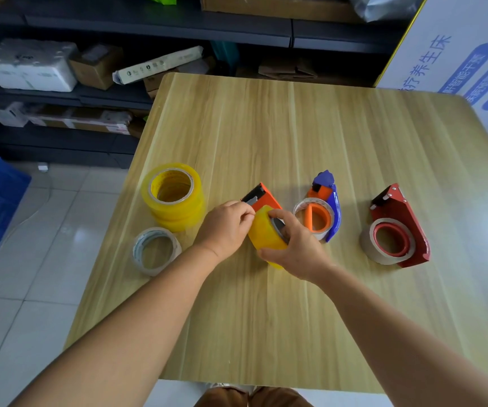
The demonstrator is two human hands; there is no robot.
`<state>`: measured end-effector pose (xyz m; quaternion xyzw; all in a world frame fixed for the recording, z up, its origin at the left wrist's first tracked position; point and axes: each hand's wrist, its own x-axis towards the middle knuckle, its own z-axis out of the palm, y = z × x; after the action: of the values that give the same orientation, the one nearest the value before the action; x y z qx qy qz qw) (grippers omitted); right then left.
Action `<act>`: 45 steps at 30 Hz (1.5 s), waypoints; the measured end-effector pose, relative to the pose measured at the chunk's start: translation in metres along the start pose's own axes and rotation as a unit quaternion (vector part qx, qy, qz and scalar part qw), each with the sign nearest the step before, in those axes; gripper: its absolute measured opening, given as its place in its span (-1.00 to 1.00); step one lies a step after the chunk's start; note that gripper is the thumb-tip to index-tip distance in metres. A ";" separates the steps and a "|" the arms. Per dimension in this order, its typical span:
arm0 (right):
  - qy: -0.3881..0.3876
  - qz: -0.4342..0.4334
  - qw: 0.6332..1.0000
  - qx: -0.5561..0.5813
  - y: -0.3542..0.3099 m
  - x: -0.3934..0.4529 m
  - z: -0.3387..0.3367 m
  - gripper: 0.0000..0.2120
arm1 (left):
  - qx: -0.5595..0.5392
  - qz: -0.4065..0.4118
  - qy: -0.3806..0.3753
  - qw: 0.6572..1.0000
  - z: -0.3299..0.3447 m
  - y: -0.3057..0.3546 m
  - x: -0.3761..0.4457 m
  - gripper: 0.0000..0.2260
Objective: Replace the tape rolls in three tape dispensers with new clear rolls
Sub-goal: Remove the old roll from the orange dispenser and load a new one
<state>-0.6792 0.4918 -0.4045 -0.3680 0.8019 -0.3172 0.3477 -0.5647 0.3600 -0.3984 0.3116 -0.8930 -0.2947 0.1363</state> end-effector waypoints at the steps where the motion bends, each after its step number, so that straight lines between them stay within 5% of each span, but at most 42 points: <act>1: -0.003 0.000 1.000 0.001 0.001 0.000 -0.001 -0.29 | 0.005 -0.011 -0.006 1.000 0.001 0.001 0.001 -0.84; 9: -0.040 -0.021 0.997 -0.063 0.000 0.000 -0.006 -0.27 | -0.011 -0.087 -0.031 0.996 0.001 -0.003 0.004 -0.87; 18: -0.071 0.063 0.988 -0.122 -0.015 0.016 -0.007 0.11 | -0.103 -0.086 -0.032 0.990 0.001 -0.005 0.001 -0.81; 26: -0.072 0.090 0.987 -0.111 -0.013 0.020 -0.009 -0.03 | -0.178 -0.085 -0.098 0.975 -0.003 -0.011 -0.001 -0.81; 31: -0.071 0.098 0.987 -0.103 -0.014 0.021 -0.009 -0.06 | -0.142 -0.078 -0.059 0.985 0.001 -0.011 0.001 -0.94; 35: -0.059 0.093 0.989 -0.103 -0.013 0.019 -0.009 -0.07 | -0.139 -0.069 -0.052 0.987 0.001 -0.012 0.001 -0.85; 40: -0.032 0.073 0.992 -0.096 -0.012 0.014 -0.008 -0.10 | -0.354 -0.125 -0.156 0.914 -0.006 -0.022 -0.003 -0.83; 45: -0.042 0.059 0.990 -0.122 -0.013 0.014 -0.006 -0.09 | -0.342 -0.136 -0.151 0.918 -0.002 -0.027 -0.004 -0.83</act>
<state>-0.6862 0.4752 -0.3957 -0.3726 0.8398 -0.1797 0.3516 -0.5483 0.3451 -0.4136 0.3159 -0.6971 -0.6412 0.0566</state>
